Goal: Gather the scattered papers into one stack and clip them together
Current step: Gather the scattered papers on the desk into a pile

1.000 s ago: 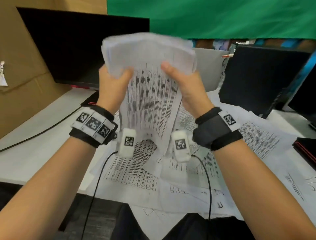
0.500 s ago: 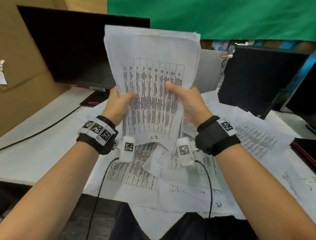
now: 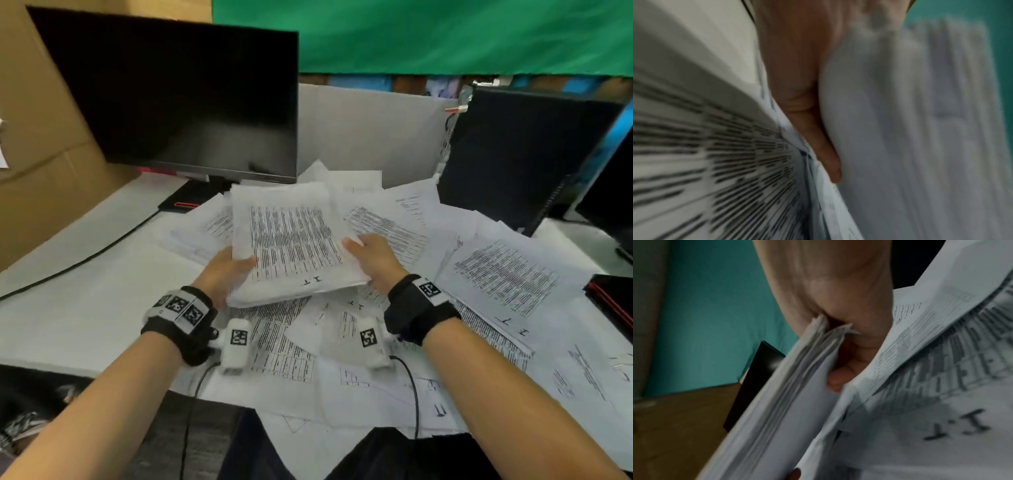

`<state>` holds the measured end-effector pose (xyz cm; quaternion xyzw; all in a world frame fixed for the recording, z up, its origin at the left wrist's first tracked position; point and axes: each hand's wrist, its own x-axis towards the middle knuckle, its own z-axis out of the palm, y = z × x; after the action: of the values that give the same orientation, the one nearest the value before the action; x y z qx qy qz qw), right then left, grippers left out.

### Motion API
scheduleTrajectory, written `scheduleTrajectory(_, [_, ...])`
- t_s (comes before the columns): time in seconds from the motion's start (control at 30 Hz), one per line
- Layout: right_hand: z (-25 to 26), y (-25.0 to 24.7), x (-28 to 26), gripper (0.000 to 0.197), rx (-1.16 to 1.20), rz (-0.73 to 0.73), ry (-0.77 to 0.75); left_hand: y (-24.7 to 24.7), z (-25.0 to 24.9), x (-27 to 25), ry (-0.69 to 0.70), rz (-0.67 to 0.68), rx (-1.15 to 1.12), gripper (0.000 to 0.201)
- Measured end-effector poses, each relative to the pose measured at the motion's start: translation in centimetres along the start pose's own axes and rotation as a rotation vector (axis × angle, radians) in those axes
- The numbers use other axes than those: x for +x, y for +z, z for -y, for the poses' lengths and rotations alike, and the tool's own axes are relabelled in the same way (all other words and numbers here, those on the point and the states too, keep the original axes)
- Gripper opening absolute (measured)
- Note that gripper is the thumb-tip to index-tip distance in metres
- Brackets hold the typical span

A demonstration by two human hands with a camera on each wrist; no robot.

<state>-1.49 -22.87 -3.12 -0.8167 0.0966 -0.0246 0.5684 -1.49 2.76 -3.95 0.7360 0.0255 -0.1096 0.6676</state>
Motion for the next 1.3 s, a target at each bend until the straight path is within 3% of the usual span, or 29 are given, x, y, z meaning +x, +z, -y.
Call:
scheduleTrajectory(0.07, [-1.0,0.1,0.3,0.044,-0.196,0.022,0.035,0.4,1.2,-0.4,-0.125,-0.026,0.135,0.021])
scheduleTrajectory(0.13, [-1.9,0.0,-0.3,0.052,-0.373,0.025,0.037,0.4,2.6,0.0,-0.218,-0.068,0.219,0.026])
scheduleTrajectory(0.27, [-2.2,-0.1,-0.2,0.032,-0.292,-0.095,0.056,0.3,3.7,0.7,-0.265,-0.111,0.092,0.035])
scheduleTrajectory(0.43, [-0.1,-0.3,-0.4,0.011,-0.123,-0.119,-0.114,0.6,3.6,0.5,-0.289,-0.143,0.112,0.026])
scheduleTrajectory(0.5, [0.4,-0.9,-0.4,0.004,-0.065,-0.058,-0.081,0.6,3.6,0.7,-0.304,-0.146,0.179,0.033])
scheduleTrajectory(0.57, [0.2,-1.2,-0.4,0.013,-0.046,0.093,0.064,0.5,3.5,0.7,-0.305,-0.157,0.247,0.031])
scheduleTrajectory(0.63, [-0.5,-1.2,-0.4,0.022,-0.096,0.139,0.167,0.6,3.3,0.7,-0.32,-0.139,0.291,0.037])
scheduleTrajectory(0.7, [-1.3,-1.2,0.1,0.024,-0.264,0.049,0.168,0.6,3.2,0.9,-0.311,-0.121,0.303,0.042])
scheduleTrajectory(0.8, [-1.9,-1.4,0.2,0.027,-0.475,0.052,0.176,0.7,3.3,1.0,-0.321,-0.123,0.285,0.031])
scheduleTrajectory(0.9, [-1.9,-1.7,-0.3,0.02,-0.523,0.15,0.194,0.6,3.3,1.0,-0.336,-0.145,0.234,0.043])
scheduleTrajectory(1.03, [-1.0,-1.4,-0.3,0.004,-0.588,0.125,0.13,0.7,3.2,0.8,-0.371,-0.226,0.211,0.042])
scheduleTrajectory(1.2, [-0.4,-1.2,-0.3,0.012,-0.459,0.103,0.154,1.2,3.2,0.4,-0.3,-0.197,0.14,0.042])
scheduleTrajectory(1.3, [-0.8,-1.6,-0.6,0.015,-0.021,0.192,0.308,1.2,3.0,0.3,-0.303,-0.187,0.174,0.042])
